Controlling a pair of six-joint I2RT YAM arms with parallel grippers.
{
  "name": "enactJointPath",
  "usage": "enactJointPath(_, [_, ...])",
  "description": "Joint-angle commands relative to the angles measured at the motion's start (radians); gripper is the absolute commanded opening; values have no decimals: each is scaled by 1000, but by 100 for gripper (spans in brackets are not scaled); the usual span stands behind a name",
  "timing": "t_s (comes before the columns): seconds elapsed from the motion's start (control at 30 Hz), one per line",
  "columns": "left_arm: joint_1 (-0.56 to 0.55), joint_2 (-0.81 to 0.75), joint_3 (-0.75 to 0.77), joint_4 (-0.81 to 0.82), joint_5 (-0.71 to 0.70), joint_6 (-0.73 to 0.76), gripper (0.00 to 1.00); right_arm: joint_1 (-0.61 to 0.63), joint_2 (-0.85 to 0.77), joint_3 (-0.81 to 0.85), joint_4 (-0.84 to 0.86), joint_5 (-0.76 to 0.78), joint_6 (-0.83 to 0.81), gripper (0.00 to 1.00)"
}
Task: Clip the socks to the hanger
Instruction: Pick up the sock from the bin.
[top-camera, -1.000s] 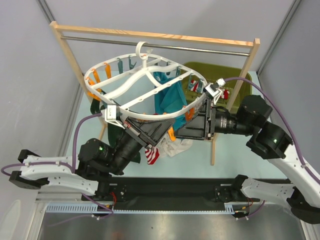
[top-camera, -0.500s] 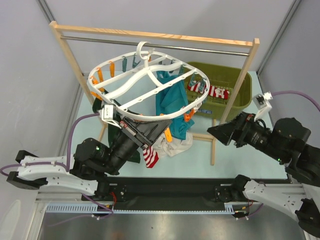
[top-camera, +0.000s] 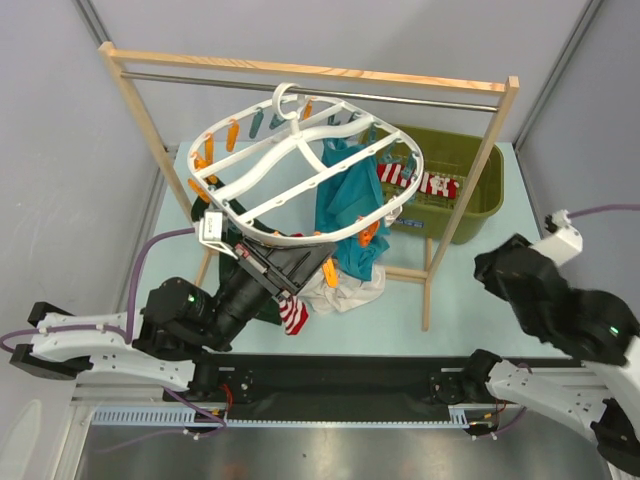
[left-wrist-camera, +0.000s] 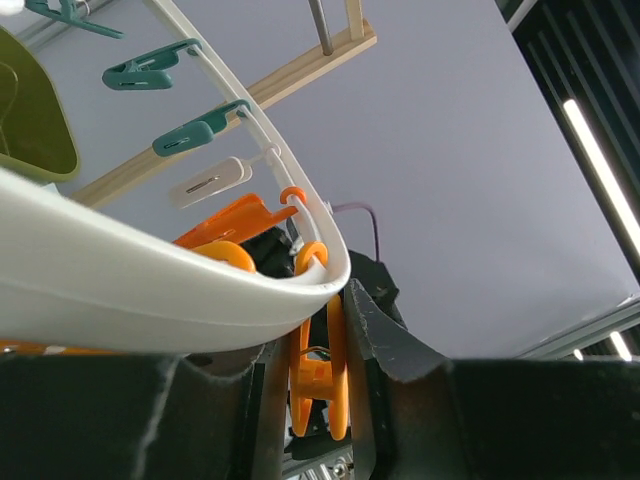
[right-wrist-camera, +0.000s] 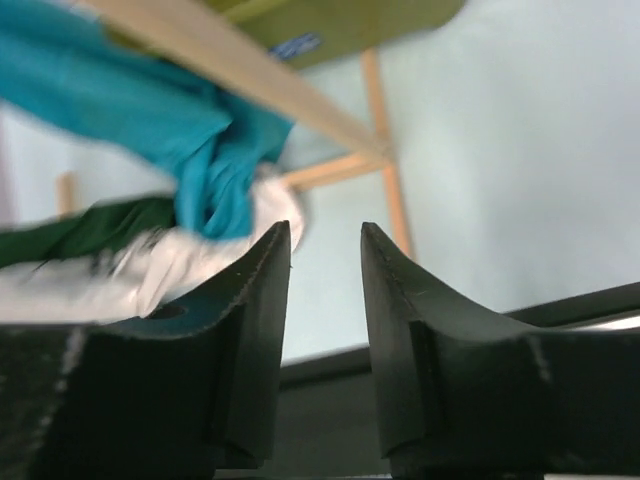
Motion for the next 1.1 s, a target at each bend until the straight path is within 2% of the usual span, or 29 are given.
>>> enactJointPath(0.0, [-1,-16,8,-7,-54,5,0,-13,127,32,-183,318,138,41])
enactJointPath(0.07, [-1,-12,13,-16,-55,-1,0,-94,143,22,-91,390,112,45])
enactJointPath(0.13, [-1,-6,31,-37,-58,-8,0,-208,138,-12,64,373,-82,48])
enactJointPath(0.17, [-1,-1,42,-47,-58,-3,0,-398,132,-32,291,244,-195,48])
enactJointPath(0.2, [0,0,62,-69,-58,2,0,-505,137,-50,366,146,-317,48])
enactJointPath(0.23, [0,2,72,-89,-63,5,0,-642,155,-58,399,-54,-312,50])
enactJointPath(0.27, [0,2,82,-106,-64,0,0,-903,172,-63,438,-181,-313,50])
enactJointPath(0.3, [0,-3,76,-114,-63,-6,0,-1052,213,-72,466,-325,-334,50])
enactJointPath(0.33, [0,-6,68,-116,-63,-18,0,-1125,232,-81,489,-483,-316,50])
enactJointPath(0.37, [0,-9,59,-111,-64,-35,0,-1121,250,-72,535,-460,-316,52])
enactJointPath(0.43, [0,-21,40,-116,-75,-49,0,-1139,331,-52,623,-525,-386,53])
enactJointPath(0.5, [0,-26,34,-111,-78,-46,0,-1194,429,8,644,-538,-359,63])
enactJointPath(0.53, [0,-24,34,-99,-78,-41,0,-1208,460,5,691,-664,-353,65])
enactJointPath(0.57, [0,-20,34,-91,-72,-31,0,-1210,489,5,795,-720,-359,68])
enactJointPath(0.6, [0,-16,39,-82,-65,-25,0,-1205,522,44,819,-746,-371,71])
enactJointPath(0.7, [0,-7,43,-73,-64,-2,0,-1080,669,179,824,-656,-492,82])
enactJointPath(0.73, [0,-10,39,-64,-63,5,0,-1045,704,212,822,-632,-514,91])
enactJointPath(0.8, [0,-6,31,-30,-60,15,0,-1038,805,252,836,-673,-539,98])
enactJointPath(0.93, [0,20,42,-11,-41,49,0,-997,962,380,833,-736,-600,100])
enactJointPath(1.03, [0,25,30,-4,-38,32,0,-929,1101,526,738,-730,-696,100])
enactJointPath(1.07, [-1,27,30,-11,-41,29,0,-900,1140,567,650,-725,-719,100])
